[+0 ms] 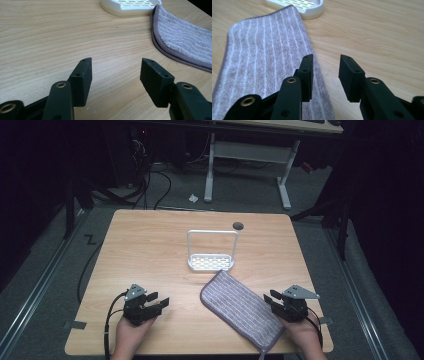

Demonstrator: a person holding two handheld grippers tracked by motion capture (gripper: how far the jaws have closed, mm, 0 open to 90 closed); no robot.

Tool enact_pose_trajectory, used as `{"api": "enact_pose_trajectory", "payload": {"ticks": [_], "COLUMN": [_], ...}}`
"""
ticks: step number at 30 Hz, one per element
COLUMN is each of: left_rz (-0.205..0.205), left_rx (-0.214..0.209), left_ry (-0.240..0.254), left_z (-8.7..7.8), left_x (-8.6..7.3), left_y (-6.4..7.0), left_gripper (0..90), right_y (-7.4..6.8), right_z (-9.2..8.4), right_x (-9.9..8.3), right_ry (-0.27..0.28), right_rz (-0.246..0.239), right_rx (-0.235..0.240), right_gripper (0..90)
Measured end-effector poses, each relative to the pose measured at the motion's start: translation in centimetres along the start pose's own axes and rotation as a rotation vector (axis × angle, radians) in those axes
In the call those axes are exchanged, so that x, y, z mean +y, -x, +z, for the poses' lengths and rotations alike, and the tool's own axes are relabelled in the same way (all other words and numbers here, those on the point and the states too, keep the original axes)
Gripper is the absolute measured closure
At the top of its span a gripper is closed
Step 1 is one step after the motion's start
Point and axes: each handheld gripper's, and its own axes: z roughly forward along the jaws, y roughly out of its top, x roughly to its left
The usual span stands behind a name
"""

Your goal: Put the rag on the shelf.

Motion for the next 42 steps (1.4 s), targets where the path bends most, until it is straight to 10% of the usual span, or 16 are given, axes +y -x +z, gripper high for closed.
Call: {"api": "enact_pose_trajectory", "payload": {"ticks": [10,16,20,34,42], "left_rz": [-0.001,0.057,0.112,0.105,0.130], "left_rx": [-0.007,-0.065,-0.084,-0.121,-0.181], "left_ry": [-0.010,-0.069,-0.112,-0.119,-0.111], "left_z": [0.9,1.9,3.0,3.4,3.3], "left_x": [0.3,0.8,0.9,0.8,0.5], "left_y": [0.7,2.4,4.0,4.9,7.1], "left_gripper": [51.9,80.1,82.7,73.4,66.7], "right_y": [1.2,1.4,-0.4,-8.9,-8.5], "right_z": [0.0,-0.1,0.0,2.1,2.1], "right_x": [-1.8,-3.2,-3.1,-2.1,-0.9], "right_ry": [-0.079,-0.172,-0.185,-0.180,-0.112], "right_rz": [0.017,-0.008,-0.054,-0.199,-0.175], "right_rx": [-0.037,-0.040,0.008,0.240,0.167], "right_gripper": [84.0,90.0,90.0,89.8,89.7]}}
